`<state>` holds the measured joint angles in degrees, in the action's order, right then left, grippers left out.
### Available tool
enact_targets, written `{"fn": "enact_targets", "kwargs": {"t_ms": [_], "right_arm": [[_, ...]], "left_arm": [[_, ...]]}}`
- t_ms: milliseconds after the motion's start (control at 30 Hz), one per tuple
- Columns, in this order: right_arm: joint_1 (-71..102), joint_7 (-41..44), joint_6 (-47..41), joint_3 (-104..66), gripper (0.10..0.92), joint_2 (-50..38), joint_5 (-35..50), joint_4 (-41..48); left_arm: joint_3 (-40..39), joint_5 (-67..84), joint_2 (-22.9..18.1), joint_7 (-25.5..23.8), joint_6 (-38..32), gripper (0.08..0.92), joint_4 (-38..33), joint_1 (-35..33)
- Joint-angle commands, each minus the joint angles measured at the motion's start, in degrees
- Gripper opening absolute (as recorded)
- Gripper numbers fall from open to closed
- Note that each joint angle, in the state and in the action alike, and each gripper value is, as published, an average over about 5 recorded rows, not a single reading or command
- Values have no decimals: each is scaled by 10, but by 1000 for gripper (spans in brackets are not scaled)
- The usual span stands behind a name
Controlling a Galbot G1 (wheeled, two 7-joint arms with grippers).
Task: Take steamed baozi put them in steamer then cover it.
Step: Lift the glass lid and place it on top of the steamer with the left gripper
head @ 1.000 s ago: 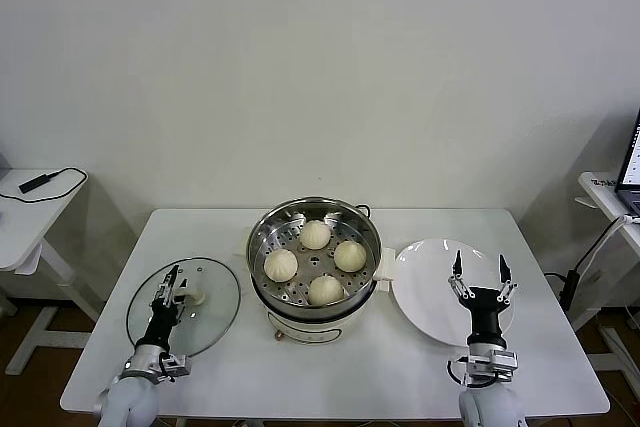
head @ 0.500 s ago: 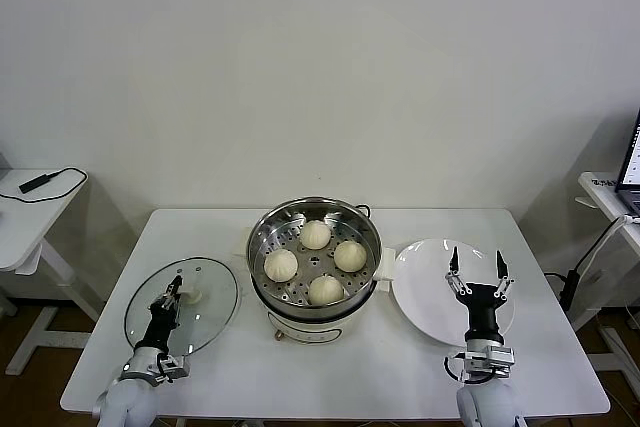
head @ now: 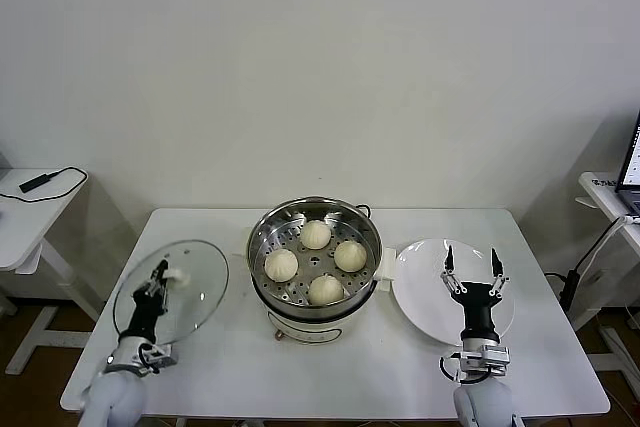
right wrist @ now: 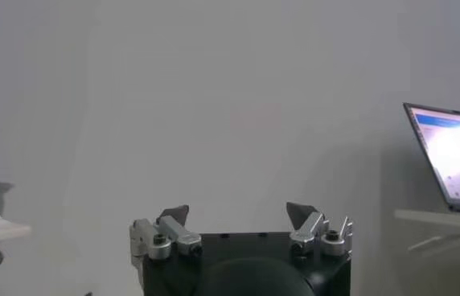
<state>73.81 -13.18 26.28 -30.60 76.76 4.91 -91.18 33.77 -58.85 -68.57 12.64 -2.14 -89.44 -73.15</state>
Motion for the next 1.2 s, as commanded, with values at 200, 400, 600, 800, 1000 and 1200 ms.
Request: {"fn": "enact_targets", "kwargs": {"t_ms": [200, 400, 600, 800, 1000, 1200], "right_arm": [[-8, -3, -7, -3, 823, 1, -4, 2], [-15, 7, -43, -2, 823, -9, 6, -3], [-25, 24, -80, 0, 823, -18, 21, 1], [-31, 28, -82, -1, 823, -11, 19, 11], [-31, 30, -81, -2, 823, -5, 17, 19], [-32, 29, -80, -7, 823, -1, 14, 22]], "left_arm": [[-20, 51, 39, -58, 108, 195, -293, -9], [-113, 26, 40, -96, 163, 195, -373, 10], [-240, -26, 14, -130, 209, 195, -370, 62], [-318, -73, -27, -154, 239, 195, -324, 103], [-367, -112, -53, -184, 262, 195, -274, 140], [-390, -145, -63, -217, 291, 195, -240, 171]]}}
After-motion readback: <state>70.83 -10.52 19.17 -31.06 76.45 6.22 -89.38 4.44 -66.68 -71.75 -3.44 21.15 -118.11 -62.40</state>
